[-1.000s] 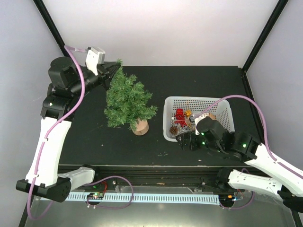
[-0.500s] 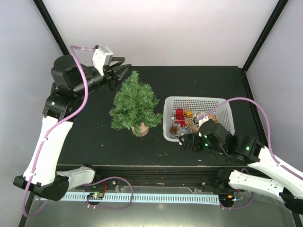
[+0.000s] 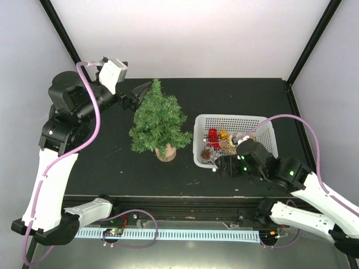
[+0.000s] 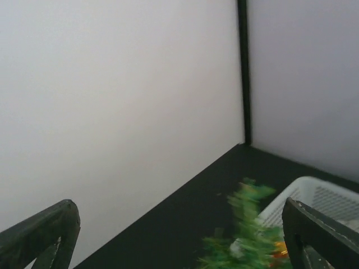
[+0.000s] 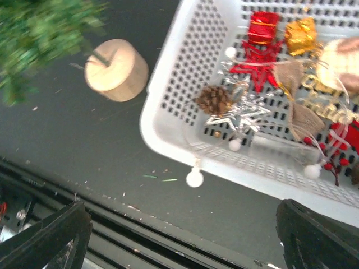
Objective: Decorate the small christmas tree
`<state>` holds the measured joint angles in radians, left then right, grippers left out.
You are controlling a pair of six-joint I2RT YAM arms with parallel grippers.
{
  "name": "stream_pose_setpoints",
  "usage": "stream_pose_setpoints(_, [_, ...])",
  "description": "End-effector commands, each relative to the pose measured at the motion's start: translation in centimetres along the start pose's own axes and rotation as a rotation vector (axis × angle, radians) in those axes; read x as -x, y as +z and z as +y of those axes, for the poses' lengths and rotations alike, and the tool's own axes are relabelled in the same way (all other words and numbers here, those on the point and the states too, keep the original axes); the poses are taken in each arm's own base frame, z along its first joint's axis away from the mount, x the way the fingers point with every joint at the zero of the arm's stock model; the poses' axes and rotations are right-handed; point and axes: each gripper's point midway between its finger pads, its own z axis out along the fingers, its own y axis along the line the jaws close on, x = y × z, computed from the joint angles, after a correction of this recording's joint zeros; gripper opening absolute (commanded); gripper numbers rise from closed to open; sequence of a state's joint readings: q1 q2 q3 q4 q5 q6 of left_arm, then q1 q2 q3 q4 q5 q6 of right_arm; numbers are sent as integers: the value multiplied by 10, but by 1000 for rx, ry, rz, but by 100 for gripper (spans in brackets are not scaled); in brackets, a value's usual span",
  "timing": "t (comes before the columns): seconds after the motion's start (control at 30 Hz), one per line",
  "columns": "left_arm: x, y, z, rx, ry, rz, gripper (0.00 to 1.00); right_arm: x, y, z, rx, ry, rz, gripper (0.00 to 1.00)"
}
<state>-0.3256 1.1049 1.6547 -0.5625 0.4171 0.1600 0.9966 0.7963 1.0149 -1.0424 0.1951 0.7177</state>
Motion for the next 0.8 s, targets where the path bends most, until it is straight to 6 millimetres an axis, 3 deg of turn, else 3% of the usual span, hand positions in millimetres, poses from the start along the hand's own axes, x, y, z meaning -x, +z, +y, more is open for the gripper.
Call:
stream_pose_setpoints(0.0, [-25,-18,34,186,69,201,99,-6,14,-31,-107,104,95,89])
stream_pose_setpoints(0.23, [-77,-51,51,212,-78,354,99,11,30,-61,-236,149,164,85])
stream_pose_setpoints(0.43, [-129,-66,42,103,-218,526,99,18,45,-79,-189,206,246,76])
stream_pose_setpoints(0.53, [-159,-69,38,44,-331,639,99,26,45,-75,-148,191,248,67])
stream_pose_setpoints(0.63, [-175,-75,35,15,-418,711,99,21,51,-67,-112,214,284,54])
stream_pose_setpoints(0.7, [-176,-79,22,-60,-427,726,99,16,59,-54,-29,248,300,53])
stream_pose_setpoints(0.77, [-185,-79,22,-47,-447,732,99,14,64,-42,29,229,306,54])
